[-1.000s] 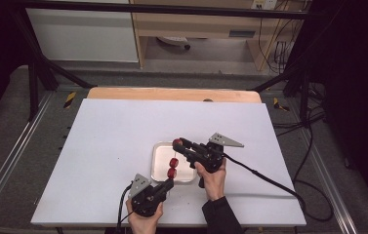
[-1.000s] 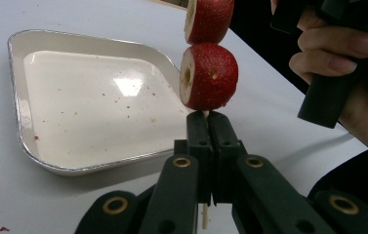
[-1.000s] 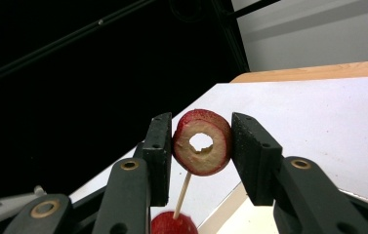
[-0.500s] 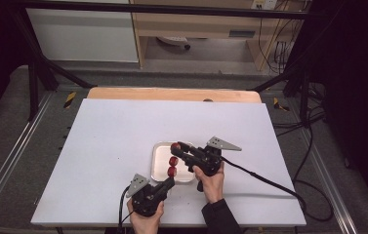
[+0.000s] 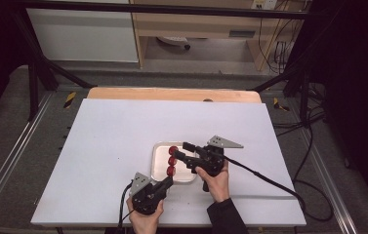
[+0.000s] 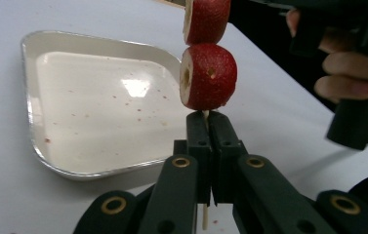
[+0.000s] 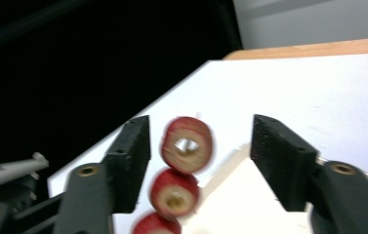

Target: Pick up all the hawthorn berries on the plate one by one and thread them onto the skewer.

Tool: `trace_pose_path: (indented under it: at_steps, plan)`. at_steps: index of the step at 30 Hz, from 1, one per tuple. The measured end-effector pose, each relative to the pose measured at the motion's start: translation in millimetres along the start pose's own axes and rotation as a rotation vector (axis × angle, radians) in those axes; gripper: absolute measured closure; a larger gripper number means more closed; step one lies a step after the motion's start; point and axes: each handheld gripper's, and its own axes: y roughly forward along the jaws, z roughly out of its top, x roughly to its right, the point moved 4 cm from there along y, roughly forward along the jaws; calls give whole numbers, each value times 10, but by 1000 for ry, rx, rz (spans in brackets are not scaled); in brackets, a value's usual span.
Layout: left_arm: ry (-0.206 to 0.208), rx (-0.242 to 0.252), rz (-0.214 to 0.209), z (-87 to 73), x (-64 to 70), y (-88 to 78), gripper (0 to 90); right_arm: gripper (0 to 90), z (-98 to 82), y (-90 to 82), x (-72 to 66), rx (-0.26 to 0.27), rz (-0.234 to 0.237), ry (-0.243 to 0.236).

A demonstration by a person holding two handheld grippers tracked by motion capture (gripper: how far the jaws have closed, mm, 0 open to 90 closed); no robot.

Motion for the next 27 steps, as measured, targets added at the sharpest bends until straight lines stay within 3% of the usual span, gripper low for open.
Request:
trace_pose_path:
  at_steps: [1,3,4,5,8,9,10,11,20,27]
  plan:
    - [0,0,0,0,0,0,885,332,11,-22,12,-12,-18,-17]
    - [40,-13,14,17,-60,-18,885,241,19,-56,47,-51,-56,-43]
    - [40,-13,14,17,-60,-18,885,241,19,-56,47,-51,-56,-43]
    - [62,-29,23,28,-98,-28,884,159,3,-82,103,-108,-90,-80]
    - [78,-46,31,44,-140,-38,883,81,-52,-126,197,-211,-125,-119]
    - [80,-51,36,56,-160,-42,883,81,-52,-126,197,-211,-125,-119]
    - [87,-58,37,69,-179,-47,883,63,-91,-169,247,-260,-143,-144]
    - [92,-63,45,85,-196,-51,883,59,-108,-194,268,-274,-154,-155]
    - [153,-118,61,235,-280,-52,882,25,-278,-504,478,-368,-226,-225]
    - [175,-173,65,350,-344,-47,881,22,-414,-716,629,-409,-267,-219]
